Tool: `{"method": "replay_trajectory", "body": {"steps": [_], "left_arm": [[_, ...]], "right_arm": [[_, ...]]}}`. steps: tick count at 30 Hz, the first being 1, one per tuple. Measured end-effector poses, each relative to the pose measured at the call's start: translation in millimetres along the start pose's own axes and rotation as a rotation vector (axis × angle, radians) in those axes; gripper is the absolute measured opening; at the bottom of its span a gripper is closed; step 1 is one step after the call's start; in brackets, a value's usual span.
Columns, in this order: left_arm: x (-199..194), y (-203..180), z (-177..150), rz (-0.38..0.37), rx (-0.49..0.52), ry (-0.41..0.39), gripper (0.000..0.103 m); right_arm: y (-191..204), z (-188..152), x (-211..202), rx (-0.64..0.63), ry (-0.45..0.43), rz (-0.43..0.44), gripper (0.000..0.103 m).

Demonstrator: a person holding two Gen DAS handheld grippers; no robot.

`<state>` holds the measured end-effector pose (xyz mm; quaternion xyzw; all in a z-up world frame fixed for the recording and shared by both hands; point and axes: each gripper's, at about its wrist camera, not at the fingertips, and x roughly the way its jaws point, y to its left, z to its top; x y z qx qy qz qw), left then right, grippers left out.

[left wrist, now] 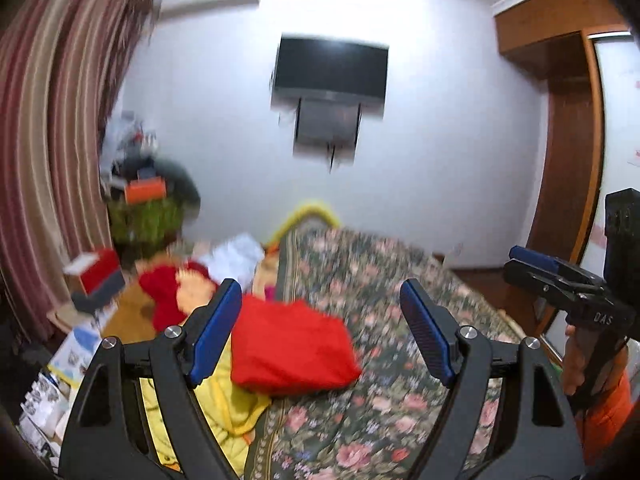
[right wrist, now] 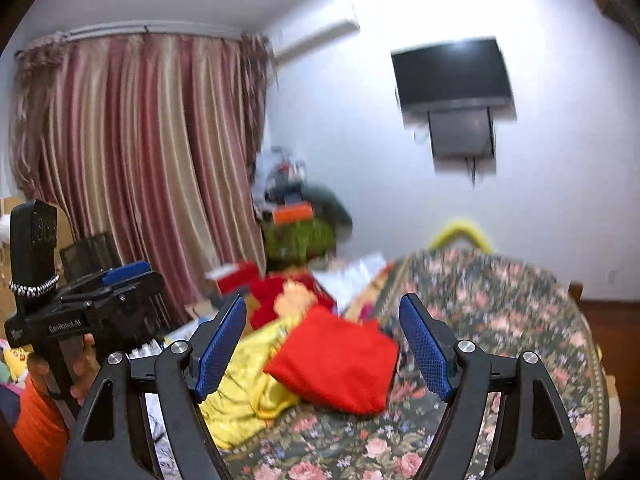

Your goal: Fold large clothes

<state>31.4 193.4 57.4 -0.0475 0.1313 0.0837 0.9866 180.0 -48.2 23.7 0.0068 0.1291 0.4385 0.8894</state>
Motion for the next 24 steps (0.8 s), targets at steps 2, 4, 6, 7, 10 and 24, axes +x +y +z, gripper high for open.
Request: {"method": "replay_trajectory", "body": {"steps": [2, 4, 6, 7, 10, 24], "left_arm": [[-24, -15, -1, 0.029, 0.025, -0.062, 0.081], [-46, -29, -6, 0.065, 0.051, -0.121, 0.081], [-62, -41, -14, 0.09, 0.07, -0.16, 0.081], [-69, -47, -18, 0.109, 0.084, -0.176, 0.081], [-86, -62, -30, 0.149, 0.108, -0.209, 0.081], [-89, -67, -49, 0.142, 0.053, -0.179, 0.103]], "right_arm": [[14, 0, -31, -0.009, -0.061, 0.001, 0.077], [26, -3, -53, -0.015, -0.102, 0.001, 0.077], [38, -8, -71, -0.024, -0.125, 0.002, 0.077], [43, -11, -77, -0.027, -0.133, -0.001, 0.077], [55, -23, -95, -0.02, -0.146, -0.013, 0.077], [65, -49, -115, -0.01, -0.115, -0.15, 0.102]]}}
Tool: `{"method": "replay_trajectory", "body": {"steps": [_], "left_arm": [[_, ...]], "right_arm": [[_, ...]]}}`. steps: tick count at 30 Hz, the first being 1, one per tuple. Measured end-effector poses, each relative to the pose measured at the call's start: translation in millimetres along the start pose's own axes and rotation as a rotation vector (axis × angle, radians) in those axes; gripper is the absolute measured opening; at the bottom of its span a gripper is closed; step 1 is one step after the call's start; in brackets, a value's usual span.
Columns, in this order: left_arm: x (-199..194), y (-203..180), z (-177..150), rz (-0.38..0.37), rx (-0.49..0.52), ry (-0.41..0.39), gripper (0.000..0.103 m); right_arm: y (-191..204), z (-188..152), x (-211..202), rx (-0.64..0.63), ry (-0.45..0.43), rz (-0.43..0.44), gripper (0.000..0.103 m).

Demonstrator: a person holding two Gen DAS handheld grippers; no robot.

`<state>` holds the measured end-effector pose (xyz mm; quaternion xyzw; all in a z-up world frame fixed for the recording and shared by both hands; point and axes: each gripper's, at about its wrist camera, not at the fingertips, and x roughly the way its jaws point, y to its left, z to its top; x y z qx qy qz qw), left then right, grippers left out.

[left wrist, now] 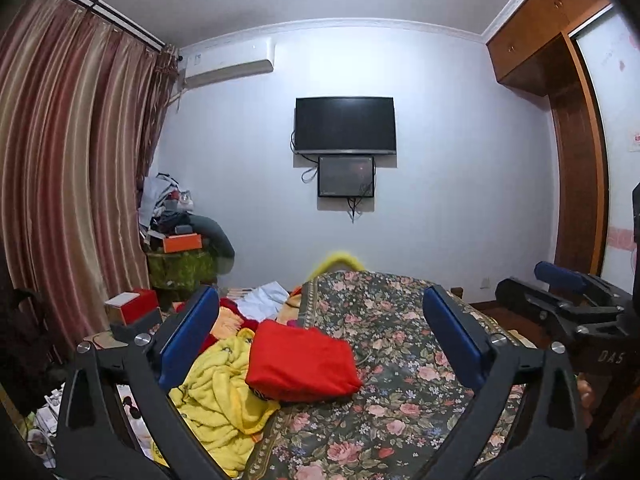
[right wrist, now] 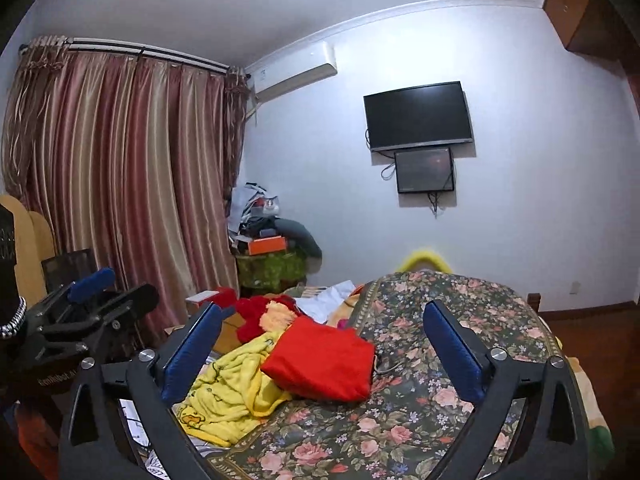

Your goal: Fold large clothes

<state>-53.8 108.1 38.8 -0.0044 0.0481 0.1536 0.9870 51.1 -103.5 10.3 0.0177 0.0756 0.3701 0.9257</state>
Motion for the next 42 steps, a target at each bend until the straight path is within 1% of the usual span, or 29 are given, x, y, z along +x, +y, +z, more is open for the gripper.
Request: {"method": "replay_trajectory", "body": {"steps": [5, 13, 25, 42], "left_arm": [[1, -8, -7, 0.008, 0.016, 0.015, 0.103], [9, -6, -9, 0.001, 0.008, 0.032, 0.103], [16, -5, -13, -0.006, -0.001, 0.055, 0.103], [18, -6, -14, -0.009, -0.012, 0.061, 0.103]], "right_arm": [[1, 0, 4, -0.012, 0.008, -0.028, 0.103], [-5, -1, 9, -0.002, 0.027, -0.043, 0.103], [-8, -2, 14, 0.01, 0.035, -0.052, 0.103], [-10, -2, 15, 0.012, 0.033, -0.053, 0.103]]}}
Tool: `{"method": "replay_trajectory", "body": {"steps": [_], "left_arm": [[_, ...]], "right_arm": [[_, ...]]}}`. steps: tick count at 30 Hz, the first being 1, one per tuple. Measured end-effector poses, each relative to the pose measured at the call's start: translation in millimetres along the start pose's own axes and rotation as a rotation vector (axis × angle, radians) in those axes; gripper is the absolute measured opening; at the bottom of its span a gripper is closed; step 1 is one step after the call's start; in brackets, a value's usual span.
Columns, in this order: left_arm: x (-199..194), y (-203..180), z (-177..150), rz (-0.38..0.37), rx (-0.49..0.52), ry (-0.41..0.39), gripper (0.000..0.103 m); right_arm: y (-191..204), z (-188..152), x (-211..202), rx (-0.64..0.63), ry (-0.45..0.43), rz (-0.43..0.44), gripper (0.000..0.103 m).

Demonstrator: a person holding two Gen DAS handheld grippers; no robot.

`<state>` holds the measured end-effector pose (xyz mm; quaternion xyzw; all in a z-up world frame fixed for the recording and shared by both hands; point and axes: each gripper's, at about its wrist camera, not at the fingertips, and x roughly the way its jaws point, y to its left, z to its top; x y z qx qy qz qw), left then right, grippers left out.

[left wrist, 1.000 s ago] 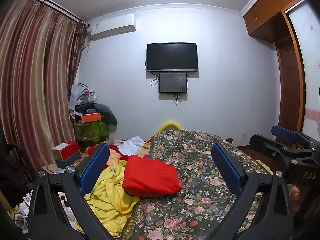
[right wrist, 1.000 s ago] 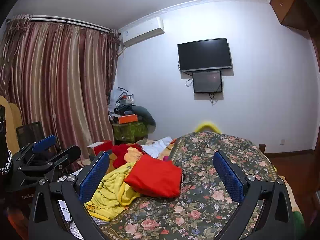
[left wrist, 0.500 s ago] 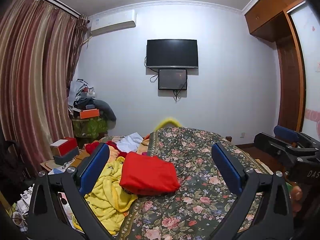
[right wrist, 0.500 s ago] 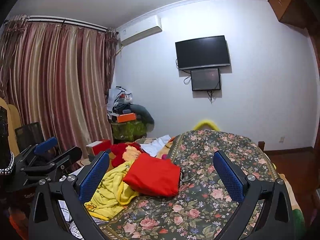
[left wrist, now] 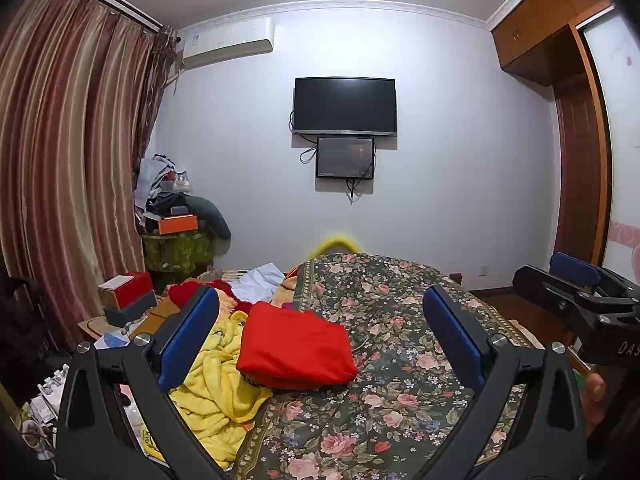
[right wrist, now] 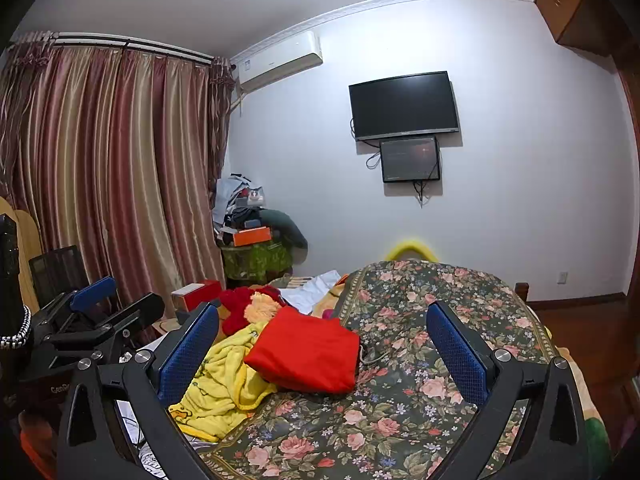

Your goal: Fold large clothes

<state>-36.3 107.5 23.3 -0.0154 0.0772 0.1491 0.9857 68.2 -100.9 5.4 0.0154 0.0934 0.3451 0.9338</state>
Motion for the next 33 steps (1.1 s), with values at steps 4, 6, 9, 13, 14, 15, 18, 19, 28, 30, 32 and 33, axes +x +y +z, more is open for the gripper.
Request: {"method": "replay_trajectory", "body": {"steps": [4, 6, 9, 13, 14, 15, 18, 19, 28, 30, 32, 33], "left_arm": [[0.4, -2.8, -1.3, -0.001, -0.006, 0.004, 0.103], [0.4, -3.2, -1.3, 0.0, -0.007, 0.004, 0.103], [1.3, -4.9, -1.6, -0.002, -0.012, 0.009, 0.103], [2.7, -5.4, -2.9, -0.012, -0.023, 0.017, 0.103], [3.1, -5.4, -3.0, -0.018, -0.027, 0.018, 0.103], [3.5, -5.4, -3.2, -0.022, -0.03, 0.019, 0.103], [4.0, -6.7, -3.4, -0.033, -0.035, 0.021, 0.103], [4.2, -5.6, -3.1, -0.035, -0.036, 0.022, 0.103], [6.3, -10.8, -4.9, -0.051, -0.034, 0.037, 0.103], [6.9, -10.9, -5.5, -0.054, -0.039, 0.041, 0.103], [7.8, -9.8, -5.7, -0.055, -0.043, 0.044, 0.103], [8.0, -9.8, -5.8, -0.053, -0.042, 0.044, 0.103]], "right_arm": [[-0.6, 0.3, 0.8, 0.002, 0.001, -0.001, 0.103], [-1.2, 0.7, 1.2, 0.004, 0.001, -0.002, 0.103], [-1.2, 0.5, 1.9, 0.003, 0.001, 0.0, 0.103], [-0.5, 0.2, 2.5, 0.004, 0.001, 0.001, 0.103], [0.1, 0.2, 2.4, 0.004, 0.0, 0.001, 0.103], [0.1, 0.2, 2.4, 0.004, 0.001, 0.001, 0.103], [-0.1, -0.5, 2.9, 0.003, 0.0, 0.0, 0.103], [0.2, -0.2, 2.8, 0.004, 0.0, 0.0, 0.103], [2.1, -1.6, 4.3, 0.004, 0.006, 0.001, 0.103], [3.1, -1.6, 4.6, 0.003, 0.008, 0.0, 0.103], [3.9, -2.1, 6.1, 0.004, 0.011, -0.001, 0.103], [4.2, -2.4, 6.9, 0.005, 0.013, -0.001, 0.103]]}}
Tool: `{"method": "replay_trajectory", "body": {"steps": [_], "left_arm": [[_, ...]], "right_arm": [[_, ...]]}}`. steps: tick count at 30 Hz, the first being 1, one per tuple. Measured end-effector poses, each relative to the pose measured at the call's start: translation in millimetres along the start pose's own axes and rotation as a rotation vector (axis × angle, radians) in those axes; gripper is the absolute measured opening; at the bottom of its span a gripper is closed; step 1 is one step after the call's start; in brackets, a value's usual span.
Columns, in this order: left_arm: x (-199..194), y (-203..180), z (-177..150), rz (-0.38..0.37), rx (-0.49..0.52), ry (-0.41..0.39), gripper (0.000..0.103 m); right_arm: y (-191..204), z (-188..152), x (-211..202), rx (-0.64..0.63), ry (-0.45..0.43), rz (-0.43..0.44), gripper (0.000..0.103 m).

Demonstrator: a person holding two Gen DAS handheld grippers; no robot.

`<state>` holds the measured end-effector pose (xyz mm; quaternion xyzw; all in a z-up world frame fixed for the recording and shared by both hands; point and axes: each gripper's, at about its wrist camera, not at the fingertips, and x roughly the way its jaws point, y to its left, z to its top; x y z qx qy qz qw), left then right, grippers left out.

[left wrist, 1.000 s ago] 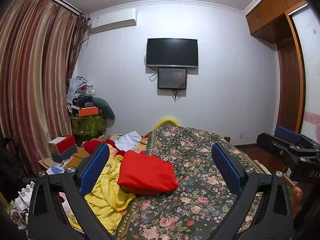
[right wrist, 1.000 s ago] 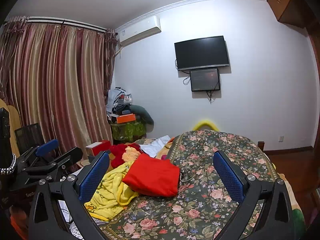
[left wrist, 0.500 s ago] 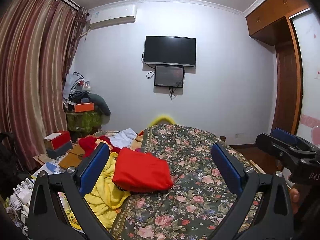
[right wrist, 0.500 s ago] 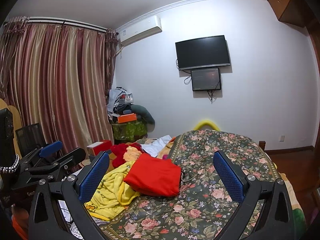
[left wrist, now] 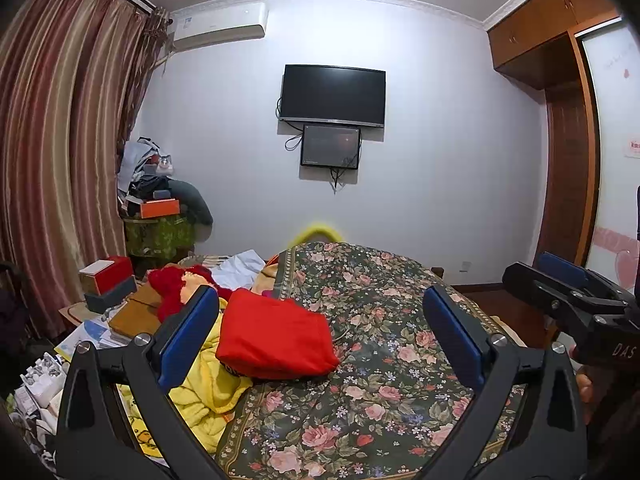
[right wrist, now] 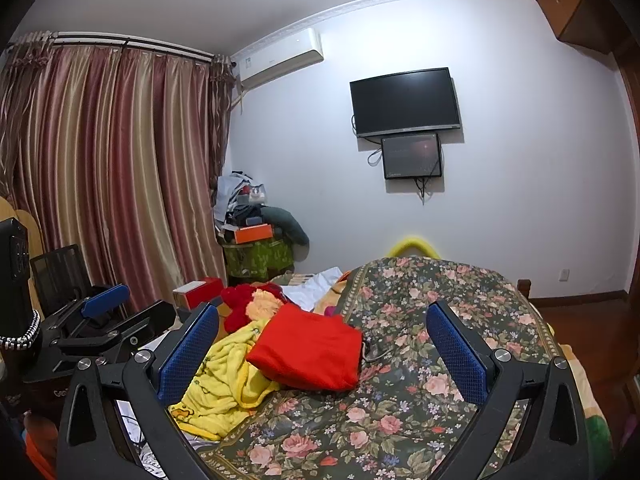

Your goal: Fold large clothes

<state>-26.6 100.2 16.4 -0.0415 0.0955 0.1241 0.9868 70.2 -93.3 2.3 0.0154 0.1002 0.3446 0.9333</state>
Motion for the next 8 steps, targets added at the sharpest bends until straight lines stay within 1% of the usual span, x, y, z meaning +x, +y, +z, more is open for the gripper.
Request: {"method": "replay_trajectory", "body": {"steps": [8], "left_arm": [[1.2, 0.5, -2.1, 0.001, 0.002, 0.005, 0.103]], "right_arm": [[1.5, -1.5, 7.2, 0.002, 0.011, 0.0, 0.103]]}}
